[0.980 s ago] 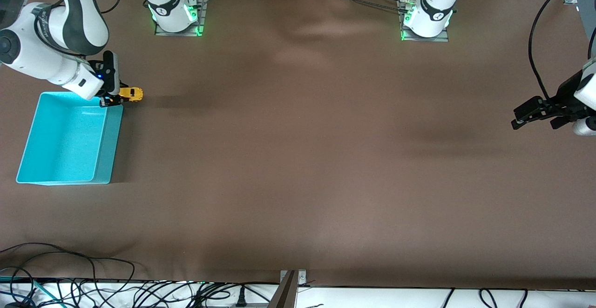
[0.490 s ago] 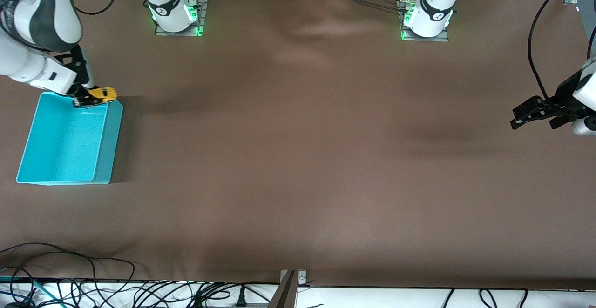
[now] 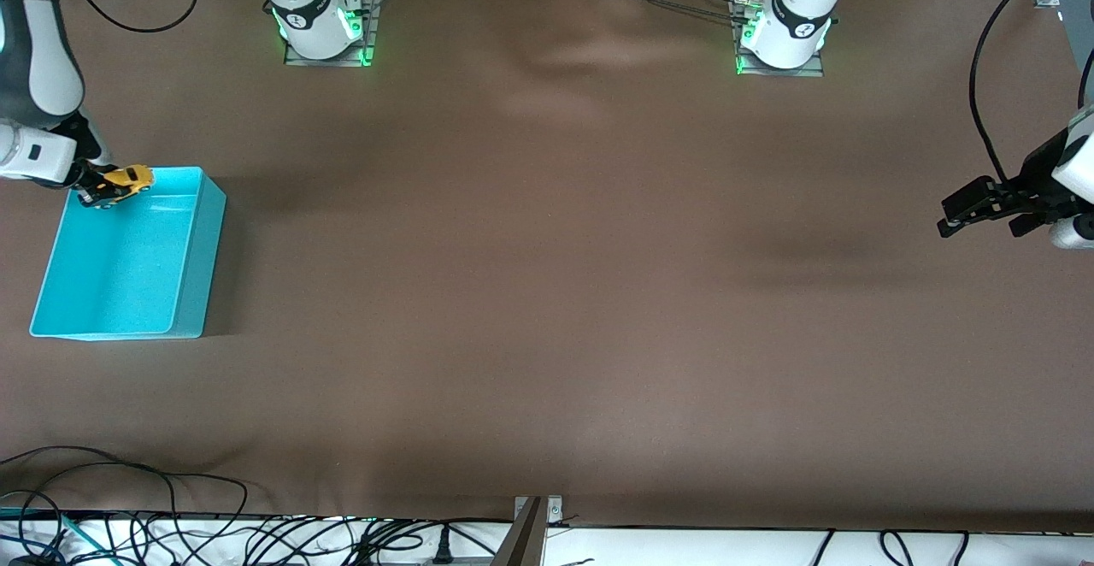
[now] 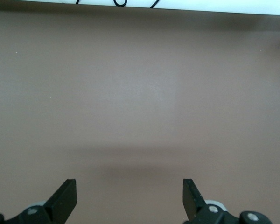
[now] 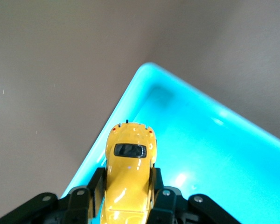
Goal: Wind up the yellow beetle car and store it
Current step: 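Lift the car and lower it into the cyan box with the right gripper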
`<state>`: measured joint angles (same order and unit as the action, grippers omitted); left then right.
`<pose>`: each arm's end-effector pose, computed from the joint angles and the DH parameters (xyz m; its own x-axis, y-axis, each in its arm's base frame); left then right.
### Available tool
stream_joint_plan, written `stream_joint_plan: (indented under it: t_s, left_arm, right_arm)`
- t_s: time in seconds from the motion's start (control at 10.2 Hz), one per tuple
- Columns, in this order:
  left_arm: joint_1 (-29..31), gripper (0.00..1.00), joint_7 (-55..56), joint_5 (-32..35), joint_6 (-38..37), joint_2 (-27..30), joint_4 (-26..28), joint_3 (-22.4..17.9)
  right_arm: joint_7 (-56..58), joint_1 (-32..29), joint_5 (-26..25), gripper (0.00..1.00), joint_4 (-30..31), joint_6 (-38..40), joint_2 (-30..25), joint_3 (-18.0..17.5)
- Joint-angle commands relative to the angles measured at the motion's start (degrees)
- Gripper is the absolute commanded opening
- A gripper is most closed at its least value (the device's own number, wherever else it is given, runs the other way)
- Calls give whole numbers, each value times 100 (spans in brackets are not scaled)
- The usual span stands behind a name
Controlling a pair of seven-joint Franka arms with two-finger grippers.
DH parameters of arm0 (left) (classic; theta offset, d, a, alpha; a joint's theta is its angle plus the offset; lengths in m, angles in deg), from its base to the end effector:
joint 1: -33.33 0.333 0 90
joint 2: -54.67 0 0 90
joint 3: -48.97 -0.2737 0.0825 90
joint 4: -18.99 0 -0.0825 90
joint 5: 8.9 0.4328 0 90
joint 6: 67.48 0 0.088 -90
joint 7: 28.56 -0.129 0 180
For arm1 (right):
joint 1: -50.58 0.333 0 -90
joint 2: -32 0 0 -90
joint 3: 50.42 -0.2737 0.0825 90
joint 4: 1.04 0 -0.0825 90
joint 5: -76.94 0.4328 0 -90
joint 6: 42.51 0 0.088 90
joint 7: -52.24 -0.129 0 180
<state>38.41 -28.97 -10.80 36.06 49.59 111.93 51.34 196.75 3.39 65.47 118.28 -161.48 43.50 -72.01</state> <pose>0.6459 0.0278 0.4998 0.9942 0.0482 0.0964 0.0449 -0.9983 0.0358 0.5176 -0.2594 0.2282 -0.5684 0.8154 0.1097 0.7962 0.5787 -0.1764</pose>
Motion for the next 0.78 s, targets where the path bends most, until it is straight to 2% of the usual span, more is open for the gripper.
stream_joint_plan:
  t_s: [0.0, 0.39, 0.59, 0.69]
  left_arm:
    - [-33, 100, -126, -100, -80, 34, -30, -52]
    - [-33, 100, -126, -100, -80, 25, -30, -61]
    - [-33, 100, -126, -100, -72, 25, -30, -61]
    - [-33, 100, -126, -91, -80, 25, -30, -61]
  right_arm:
    - [542, -272, -241, 0, -795, 103, 913, -109]
    - [877, -317, -286, 0, -964, -265, 1424, -91]
    - [886, -491, -530, 0, -1130, -485, 2064, -74]
    - [878, -571, -584, 0, -1131, -608, 2128, -74]
